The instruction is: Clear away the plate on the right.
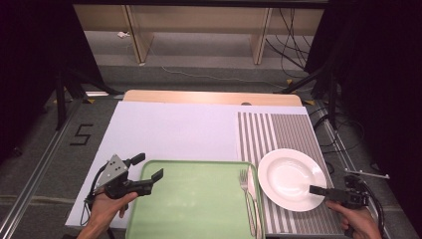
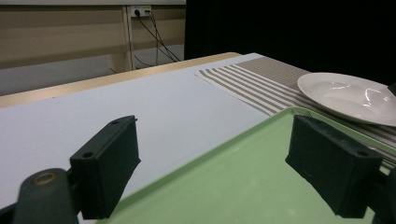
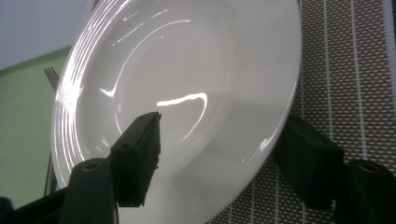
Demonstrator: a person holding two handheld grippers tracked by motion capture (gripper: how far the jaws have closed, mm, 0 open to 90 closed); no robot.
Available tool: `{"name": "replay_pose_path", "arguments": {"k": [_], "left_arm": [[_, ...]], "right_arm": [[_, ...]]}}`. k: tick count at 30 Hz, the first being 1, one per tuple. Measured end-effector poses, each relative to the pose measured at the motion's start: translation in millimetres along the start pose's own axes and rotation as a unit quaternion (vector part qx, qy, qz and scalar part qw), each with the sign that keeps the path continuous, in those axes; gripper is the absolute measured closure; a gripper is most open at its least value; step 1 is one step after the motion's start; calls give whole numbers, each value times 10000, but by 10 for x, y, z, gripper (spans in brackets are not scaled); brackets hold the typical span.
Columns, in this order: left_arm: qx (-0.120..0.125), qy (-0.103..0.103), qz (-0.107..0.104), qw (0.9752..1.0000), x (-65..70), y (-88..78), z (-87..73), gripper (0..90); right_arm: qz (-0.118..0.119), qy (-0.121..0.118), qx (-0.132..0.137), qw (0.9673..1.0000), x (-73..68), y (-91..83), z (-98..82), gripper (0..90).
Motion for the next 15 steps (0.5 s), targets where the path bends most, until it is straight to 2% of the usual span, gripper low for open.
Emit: {"name": "replay_pose_path", "arguments": {"k": [1, 2, 3, 4, 5, 6, 7, 8, 9, 10, 11, 12, 13, 15], "left_arm": [[0, 7, -7, 10000, -1, 2, 1, 158], [-15, 7, -3, 10000, -2, 2, -3, 158], [-26, 8, -1, 10000, -3, 2, -7, 158], [-32, 12, -2, 10000, -4, 2, -8, 158], [-24, 8, 0, 10000, -4, 2, -5, 158], [-15, 9, -3, 10000, -3, 2, -2, 158], [-10, 15, -9, 10000, -3, 2, 0, 158], [-9, 14, -8, 10000, -1, 1, 0, 158], [-18, 22, -10, 10000, -1, 1, -2, 158], [-31, 17, 0, 10000, -2, 2, -6, 158], [-30, 11, 2, 10000, -2, 6, -7, 158], [-23, 7, -15, 10000, -3, 15, -13, 158], [-72, 26, 16, 10000, -7, 14, -21, 158], [-75, 11, 20, 10000, -14, 26, -28, 158]], "right_arm": [[81, 38, 40, 10000, 3, 21, -3, 357], [113, -42, 337, 9994, 32, 75, 19, 376], [107, 91, 53, 9999, 28, 37, -4, 401], [27, 19, -32, 10000, 53, 28, -11, 420], [186, 27, 51, 9998, 53, 40, -7, 440], [207, 27, 94, 9997, 58, 46, 0, 454], [224, 181, 45, 9996, 41, 40, 2, 469], [225, 53, 61, 9997, 72, 53, -3, 485], [174, 74, 81, 9998, 81, 65, 3, 503], [238, 200, 6, 9995, 65, 60, -11, 520], [262, 152, -7, 9995, 74, 69, -14, 535], [309, 279, 6, 9991, 52, 71, -6, 543], [232, 172, -39, 9996, 80, 77, -14, 552], [203, 180, 38, 9996, 99, 90, -9, 586]]}}
Point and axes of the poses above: each handheld gripper's, and its own axes: y roughly forward along the jaws, z roughly out of its top, x roughly to its right, the point moved 7 cm from there along y, roughly forward along the jaws, and after that the axes turned 7 degrees about x, right-handed, at the moved point
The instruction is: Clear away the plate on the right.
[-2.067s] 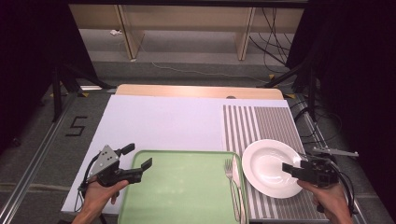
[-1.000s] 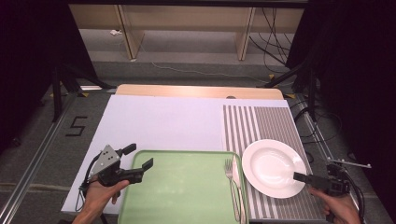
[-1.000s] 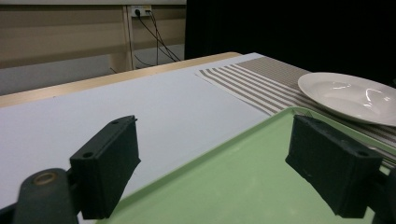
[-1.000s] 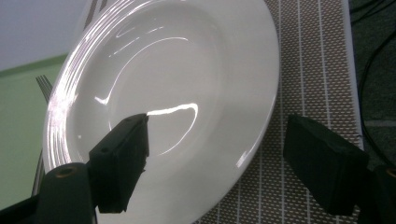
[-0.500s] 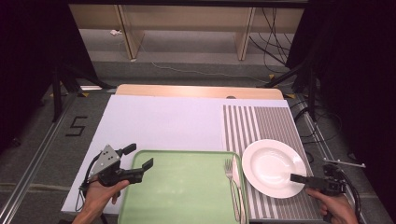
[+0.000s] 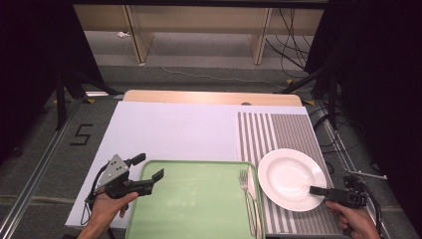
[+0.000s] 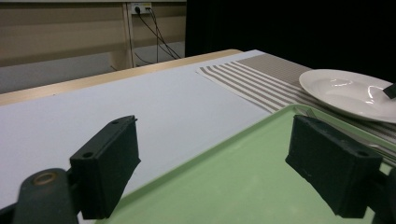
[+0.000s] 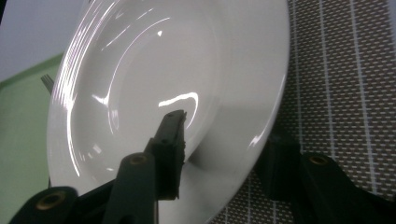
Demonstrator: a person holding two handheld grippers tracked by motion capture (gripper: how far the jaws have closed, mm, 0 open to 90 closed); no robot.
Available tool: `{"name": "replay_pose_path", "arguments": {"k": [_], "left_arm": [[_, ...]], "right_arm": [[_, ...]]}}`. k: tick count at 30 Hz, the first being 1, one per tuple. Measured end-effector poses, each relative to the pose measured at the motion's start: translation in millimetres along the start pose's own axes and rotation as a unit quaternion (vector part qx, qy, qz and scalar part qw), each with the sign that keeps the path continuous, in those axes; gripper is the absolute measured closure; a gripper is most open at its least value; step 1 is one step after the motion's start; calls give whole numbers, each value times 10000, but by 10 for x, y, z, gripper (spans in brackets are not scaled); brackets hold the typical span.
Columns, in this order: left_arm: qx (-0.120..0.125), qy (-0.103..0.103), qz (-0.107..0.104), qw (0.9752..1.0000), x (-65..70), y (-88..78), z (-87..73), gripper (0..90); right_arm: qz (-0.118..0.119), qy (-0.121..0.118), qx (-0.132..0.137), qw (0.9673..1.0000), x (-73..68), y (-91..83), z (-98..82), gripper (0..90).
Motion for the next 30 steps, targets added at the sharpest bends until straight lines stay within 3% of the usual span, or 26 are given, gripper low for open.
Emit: {"name": "replay_pose_path", "arguments": {"k": [2, 6, 10, 13, 16, 19, 24, 30], "left_arm": [[3, 9, 27, 10000, -4, -12, 7, 158], [-4, 17, -2, 10000, 4, -12, 6, 158], [-7, 8, -11, 10000, 9, -2, 4, 158], [13, -3, -23, 10000, 6, 5, 4, 158], [-27, 24, -13, 10000, 8, 4, -1, 158], [20, -11, -49, 10000, 18, 8, 5, 158], [22, 6, -61, 10000, 20, 9, 7, 158], [-5, 18, -37, 10000, 21, 5, 6, 158]], "right_arm": [[118, 356, 78, 9993, -23, 14, 6, 603], [62, 477, 59, 9988, 0, 30, -14, 634], [207, 692, 79, 9974, 9, 35, -19, 657], [375, 631, 75, 9973, 36, 43, -28, 670], [340, 678, 133, 9970, 50, 67, -29, 681], [474, 931, 45, 9945, 16, 62, -38, 692], [453, 716, 35, 9964, -11, 111, -35, 719], [537, 950, 127, 9940, -52, 97, -10, 756]]}}
Point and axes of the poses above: each handheld gripper's, and its own axes: y roughly forward along the jaws, z roughly out of its top, x roughly to its right, the point moved 7 cm from there along y, roughly forward along the jaws, and after that the axes turned 7 degrees about x, right-handed, at the moved point
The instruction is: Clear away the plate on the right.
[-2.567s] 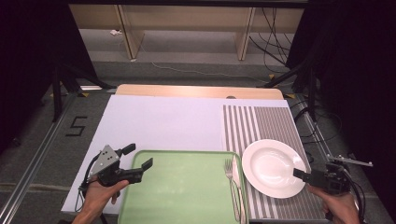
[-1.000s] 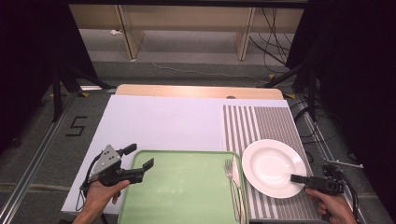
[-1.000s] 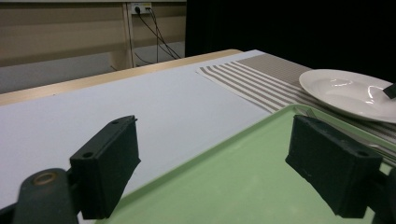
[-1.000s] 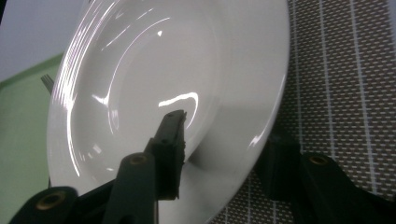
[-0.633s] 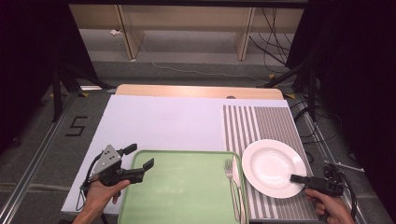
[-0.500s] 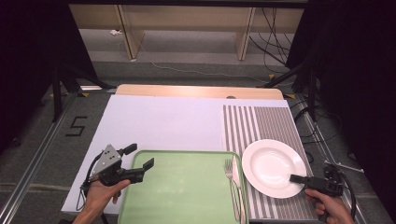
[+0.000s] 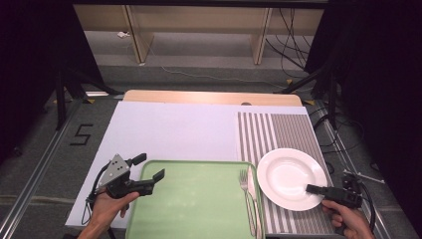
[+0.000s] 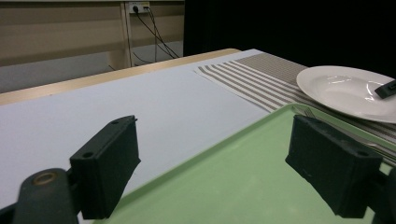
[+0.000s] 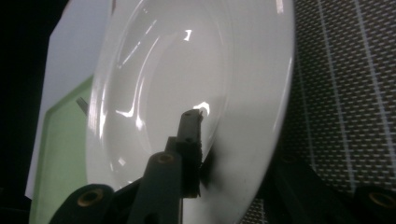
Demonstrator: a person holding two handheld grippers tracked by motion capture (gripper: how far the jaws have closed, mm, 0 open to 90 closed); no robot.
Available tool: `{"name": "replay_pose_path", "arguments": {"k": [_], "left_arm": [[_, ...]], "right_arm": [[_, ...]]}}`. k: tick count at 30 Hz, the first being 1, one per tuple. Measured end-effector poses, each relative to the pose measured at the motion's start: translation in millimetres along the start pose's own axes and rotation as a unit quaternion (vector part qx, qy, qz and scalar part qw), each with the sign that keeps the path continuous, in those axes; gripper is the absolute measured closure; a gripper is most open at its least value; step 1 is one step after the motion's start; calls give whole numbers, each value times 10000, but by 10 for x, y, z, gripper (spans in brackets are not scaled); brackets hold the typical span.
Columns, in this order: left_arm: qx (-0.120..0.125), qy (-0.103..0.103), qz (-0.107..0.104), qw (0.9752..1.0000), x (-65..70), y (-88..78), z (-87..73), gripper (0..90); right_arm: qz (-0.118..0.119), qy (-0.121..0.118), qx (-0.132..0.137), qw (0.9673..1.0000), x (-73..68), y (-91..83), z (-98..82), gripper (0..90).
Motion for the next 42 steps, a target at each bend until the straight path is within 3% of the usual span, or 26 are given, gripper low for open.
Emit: {"name": "replay_pose_path", "arguments": {"k": [3, 4, 8, 11, 15, 17, 19, 20, 27, 29, 30, 34, 35, 42], "left_arm": [[-13, -11, 4, 10000, -3, -2, -3, 159], [-5, -21, -2, 10000, -5, 0, -4, 159], [-11, -25, 11, 10000, -13, 2, -5, 159], [-15, -24, 7, 10000, -9, 1, -7, 159], [-26, -61, 22, 10000, -11, 9, -16, 159], [-9, -54, 20, 10000, -14, 5, -8, 159], [-13, -62, 15, 10000, -18, 8, -11, 159], [-17, -68, 13, 10000, -17, 10, -13, 159], [-1, -76, 24, 10000, -20, 5, -7, 159], [-6, -76, 23, 10000, -21, 6, -6, 159], [-8, -68, 21, 10000, -20, 6, -6, 159], [-1, -79, 21, 10000, -19, 7, -5, 159], [-13, -73, 29, 10000, -22, 7, -8, 159], [12, -85, 23, 10000, -21, 4, -3, 159]], "right_arm": [[47, 25, 68, 10000, -26, -7, 22, 778], [44, -81, 98, 9999, -13, -7, 32, 783], [101, 80, 201, 9997, -28, 11, 58, 809], [205, 14, 301, 9993, -49, 12, 90, 825], [150, 89, 329, 9993, -56, 47, 135, 829], [258, -22, 337, 9991, -53, 48, 148, 830], [265, 103, 348, 9990, -76, 63, 164, 830], [237, -28, 343, 9991, -65, 60, 170, 831], [75, -94, 468, 9988, -53, 7, 206, 831], [132, -43, 563, 9983, -60, -9, 225, 831], [48, -3, 617, 9981, -58, -13, 233, 831], [244, -61, 771, 9967, -73, -67, 272, 832], [195, -102, 895, 9957, -75, -75, 288, 832], [323, -93, 885, 9955, -186, -102, 300, 832]]}}
Point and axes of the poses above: each handheld gripper's, and its own axes: y roughly forward along the jaws, z roughly out of its top, x roughly to its right, the point moved 7 cm from there along y, roughly forward along the jaws, and after that the axes turned 7 degrees about x, right-handed, at the moved point
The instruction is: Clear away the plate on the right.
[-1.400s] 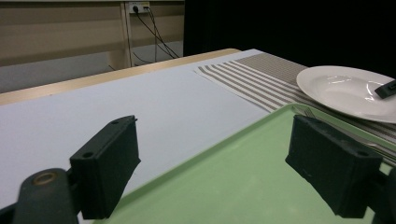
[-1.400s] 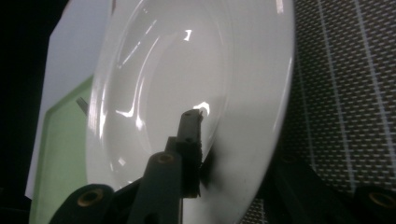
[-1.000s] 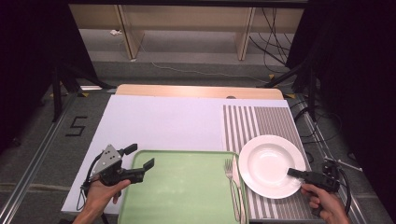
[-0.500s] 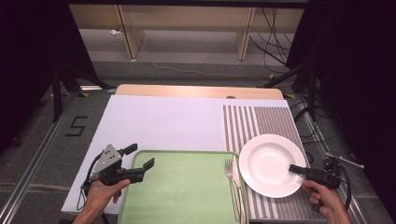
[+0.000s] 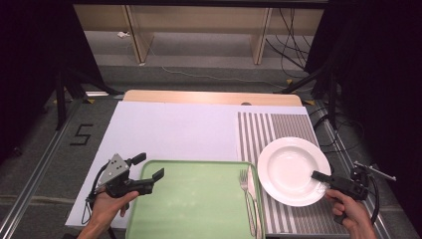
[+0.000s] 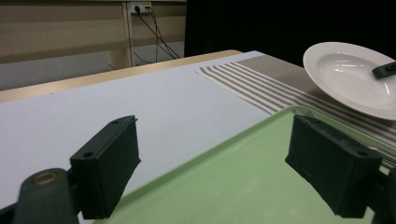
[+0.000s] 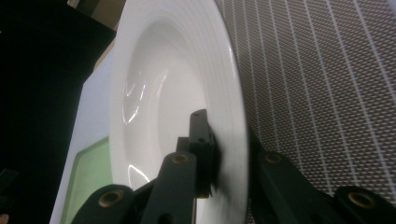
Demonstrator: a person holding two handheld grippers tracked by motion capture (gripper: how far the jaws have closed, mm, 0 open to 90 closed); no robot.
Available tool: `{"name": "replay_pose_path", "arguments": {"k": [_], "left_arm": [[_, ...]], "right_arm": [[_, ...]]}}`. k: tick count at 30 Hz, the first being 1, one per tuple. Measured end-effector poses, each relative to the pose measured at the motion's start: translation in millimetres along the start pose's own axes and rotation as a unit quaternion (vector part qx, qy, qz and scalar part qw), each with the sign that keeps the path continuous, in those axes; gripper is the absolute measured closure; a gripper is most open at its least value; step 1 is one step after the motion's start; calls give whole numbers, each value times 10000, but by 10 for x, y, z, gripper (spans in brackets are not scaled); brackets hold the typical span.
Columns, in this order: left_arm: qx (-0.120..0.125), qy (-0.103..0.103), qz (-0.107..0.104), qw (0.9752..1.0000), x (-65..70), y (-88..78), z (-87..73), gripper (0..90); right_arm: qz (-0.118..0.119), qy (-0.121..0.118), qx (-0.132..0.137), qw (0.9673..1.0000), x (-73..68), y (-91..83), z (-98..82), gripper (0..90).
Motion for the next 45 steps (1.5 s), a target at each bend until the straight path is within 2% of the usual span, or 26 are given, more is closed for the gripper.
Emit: {"name": "replay_pose_path", "arguments": {"k": [1, 2, 4, 5, 8, 11, 12, 13, 18, 20, 21, 23, 26, 30, 34, 39, 43, 45], "left_arm": [[5, -5, -2, 10000, 1, 1, 1, 159], [5, -5, 2, 10000, 1, 2, 2, 159], [-6, 8, 10, 10000, -1, 1, 0, 159], [-3, 4, 8, 10000, -1, 2, -1, 159], [0, 3, 19, 10000, -5, 1, 1, 159], [23, -9, 2, 10000, -3, 1, 4, 159], [3, -3, 21, 10000, -7, -3, 5, 159], [1, -1, 26, 10000, -9, -2, 3, 159], [43, -3, -2, 10000, -9, 1, 9, 159], [37, -13, 24, 10000, -14, -1, 7, 159], [46, -17, 24, 10000, -14, 0, 8, 159], [26, 10, 50, 10000, -16, -10, 12, 159], [42, 18, 51, 10000, -15, -13, 15, 159], [65, -1, 61, 10000, -20, -13, 20, 158], [125, -9, 31, 9999, -16, -12, 29, 158], [140, -12, 85, 9999, -28, -18, 38, 158], [121, -13, 77, 9999, -19, -23, 31, 158], [134, -12, 71, 9999, -22, -20, 35, 158]], "right_arm": [[-30, -34, 30, 10000, -10, 8, 4, 831], [49, 4, 4, 10000, -39, 15, 2, 832], [72, -66, -32, 9999, -80, 31, -7, 832], [103, -11, -49, 9999, -120, 39, -12, 831], [149, -169, -107, 9997, -175, 74, -25, 832], [216, -87, -168, 9996, -270, 122, -51, 832], [239, -173, -228, 9993, -280, 139, -65, 832], [236, -80, -230, 9994, -317, 170, -75, 832], [275, -222, -500, 9981, -478, 287, -165, 832], [399, -328, -590, 9969, -557, 323, -196, 832], [403, -307, -627, 9967, -600, 343, -214, 833], [577, -556, -552, 9953, -658, 410, -233, 833], [681, -650, -663, 9933, -788, 468, -296, 833], [802, -807, -843, 9899, -945, 571, -395, 832], [880, -1021, -1081, 9850, -1091, 705, -536, 832], [1002, -1237, -1442, 9767, -1275, 866, -734, 832], [1174, -1415, -1739, 9674, -1425, 965, -883, 832], [1199, -1479, -1839, 9643, -1484, 1028, -955, 832]]}}
Point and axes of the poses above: each handheld gripper's, and its own axes: y roughly forward along the jaws, z roughly out of its top, x roughly to its right, the point moved 7 cm from there along y, roughly forward along the jaws, and after that the axes turned 7 degrees about x, right-handed, at the moved point
